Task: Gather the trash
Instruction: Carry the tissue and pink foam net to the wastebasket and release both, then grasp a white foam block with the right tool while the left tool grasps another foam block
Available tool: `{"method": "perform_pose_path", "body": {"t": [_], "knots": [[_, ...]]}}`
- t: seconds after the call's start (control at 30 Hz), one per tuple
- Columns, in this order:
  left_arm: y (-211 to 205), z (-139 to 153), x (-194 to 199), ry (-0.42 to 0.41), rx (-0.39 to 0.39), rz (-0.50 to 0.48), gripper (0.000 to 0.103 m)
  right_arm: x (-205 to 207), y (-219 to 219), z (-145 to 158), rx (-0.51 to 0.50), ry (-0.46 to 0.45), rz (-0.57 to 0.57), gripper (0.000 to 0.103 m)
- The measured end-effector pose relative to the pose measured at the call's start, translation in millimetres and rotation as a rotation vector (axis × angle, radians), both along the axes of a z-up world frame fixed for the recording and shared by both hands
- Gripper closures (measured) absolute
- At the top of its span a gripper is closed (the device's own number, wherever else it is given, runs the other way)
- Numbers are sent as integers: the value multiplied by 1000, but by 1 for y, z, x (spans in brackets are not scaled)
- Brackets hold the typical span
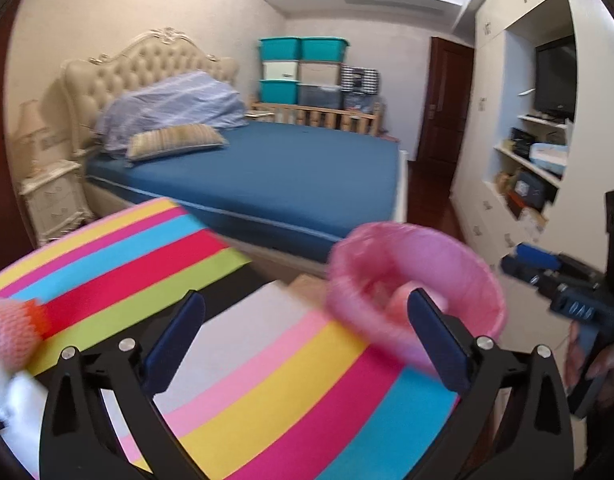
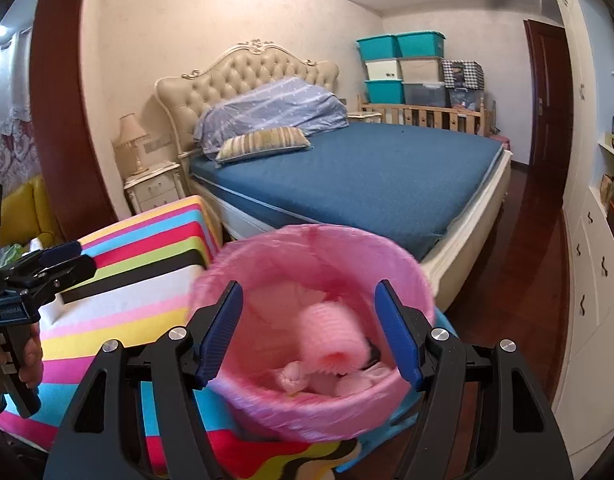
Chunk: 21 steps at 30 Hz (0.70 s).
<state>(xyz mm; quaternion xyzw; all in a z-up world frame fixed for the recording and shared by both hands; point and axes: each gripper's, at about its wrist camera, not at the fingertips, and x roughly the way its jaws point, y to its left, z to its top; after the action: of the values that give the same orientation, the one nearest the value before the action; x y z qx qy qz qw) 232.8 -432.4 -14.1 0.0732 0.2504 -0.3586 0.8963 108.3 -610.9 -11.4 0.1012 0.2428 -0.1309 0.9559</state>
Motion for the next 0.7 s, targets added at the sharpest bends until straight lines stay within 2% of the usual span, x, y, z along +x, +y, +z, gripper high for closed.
{"method": "perform_pose_path", "body": {"t": [0.3, 0.47, 0.6, 0.7], "knots": [[117, -12, -38, -81, 115, 150, 5, 12, 88, 1, 9, 20, 150, 29], [182, -24, -52, -66, 141, 243, 5, 36, 149, -9, -7, 80, 279, 29], [235, -31, -58, -50, 152, 352, 5, 53, 199, -20, -23, 125, 383, 29], [273, -34, -55, -11, 127, 430, 5, 61, 230, -27, -39, 152, 444, 29]]}}
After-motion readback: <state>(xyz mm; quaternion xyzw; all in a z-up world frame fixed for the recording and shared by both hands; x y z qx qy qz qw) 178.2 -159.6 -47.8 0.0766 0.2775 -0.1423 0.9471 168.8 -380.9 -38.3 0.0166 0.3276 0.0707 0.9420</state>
